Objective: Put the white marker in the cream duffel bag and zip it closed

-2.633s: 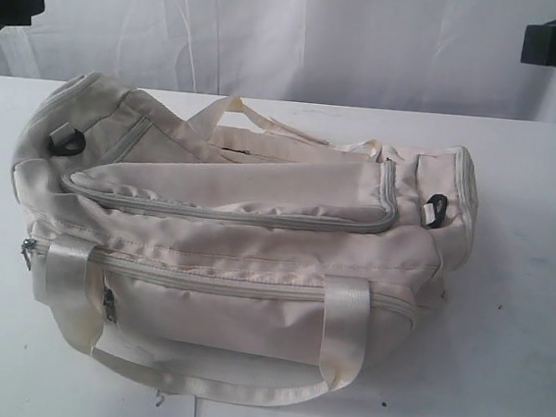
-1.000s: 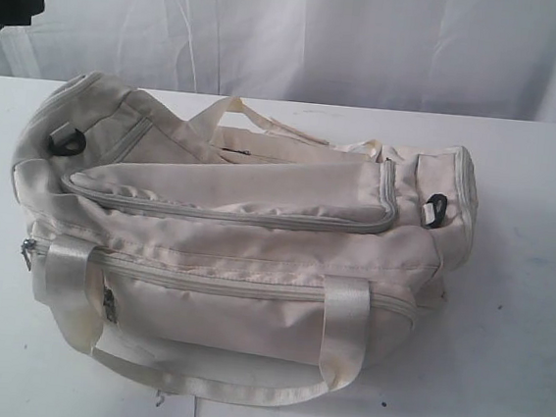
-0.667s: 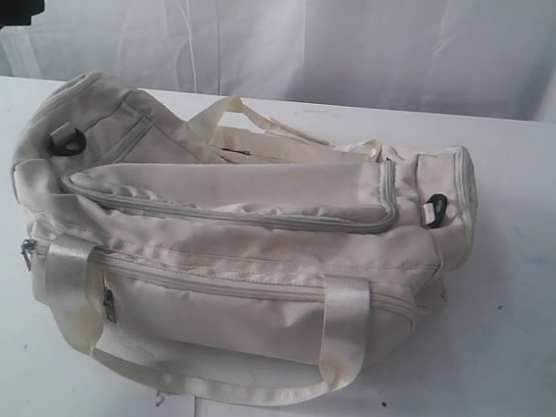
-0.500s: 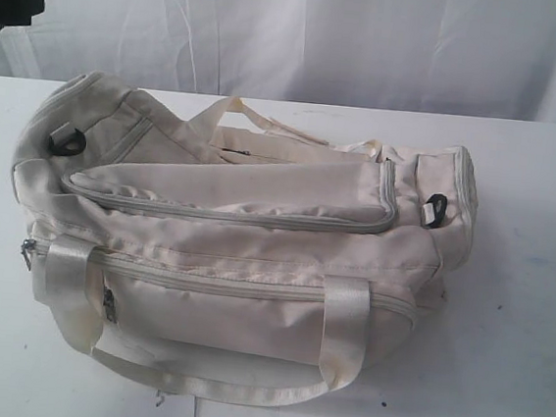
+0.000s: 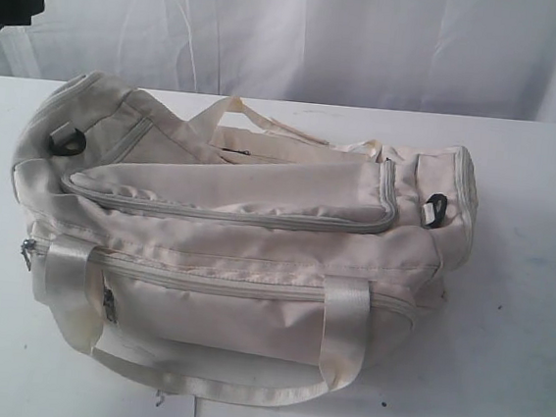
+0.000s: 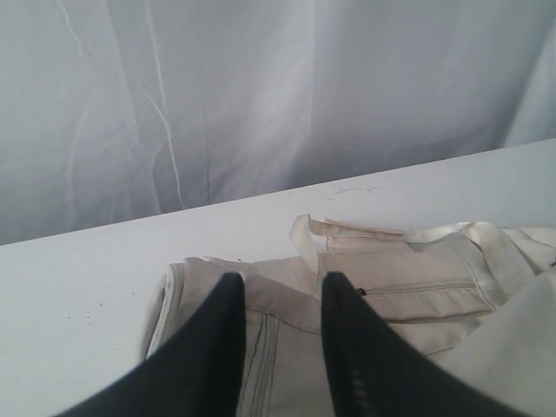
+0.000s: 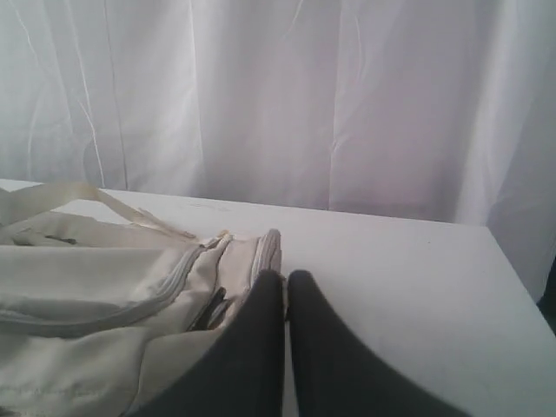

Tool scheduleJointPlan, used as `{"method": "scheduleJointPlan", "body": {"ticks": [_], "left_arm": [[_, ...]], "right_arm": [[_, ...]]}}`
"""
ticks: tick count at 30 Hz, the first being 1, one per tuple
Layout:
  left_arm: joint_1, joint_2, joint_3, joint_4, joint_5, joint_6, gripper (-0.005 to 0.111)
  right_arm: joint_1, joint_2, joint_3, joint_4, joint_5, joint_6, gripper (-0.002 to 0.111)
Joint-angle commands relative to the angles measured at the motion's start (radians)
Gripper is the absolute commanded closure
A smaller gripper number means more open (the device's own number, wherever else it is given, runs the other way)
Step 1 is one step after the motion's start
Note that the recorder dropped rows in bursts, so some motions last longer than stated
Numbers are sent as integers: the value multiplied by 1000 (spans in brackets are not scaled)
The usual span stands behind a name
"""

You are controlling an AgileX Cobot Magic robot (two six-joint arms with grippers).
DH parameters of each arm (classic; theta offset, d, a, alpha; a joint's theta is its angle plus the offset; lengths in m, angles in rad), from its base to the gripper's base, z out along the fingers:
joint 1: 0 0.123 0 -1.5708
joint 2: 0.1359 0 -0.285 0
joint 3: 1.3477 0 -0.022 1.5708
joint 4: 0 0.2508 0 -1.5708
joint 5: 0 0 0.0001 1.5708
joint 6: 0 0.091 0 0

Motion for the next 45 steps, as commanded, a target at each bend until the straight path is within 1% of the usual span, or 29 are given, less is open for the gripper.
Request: {"method": "scheduleJointPlan", "body": {"ticks": [1, 8, 22, 45], "left_arm": [[2, -11, 3, -10, 10, -8, 71], [2, -11, 3, -10, 10, -8, 71], [2, -11, 3, -10, 10, -8, 71], [2, -11, 3, -10, 10, -8, 71]], "right_arm": [[-8, -125, 110, -9, -29, 25, 105], [-8, -372, 275, -9, -18, 41, 105], [-8, -372, 277, -9, 153, 57, 105], [-8, -372, 277, -4, 154, 57, 105]]}}
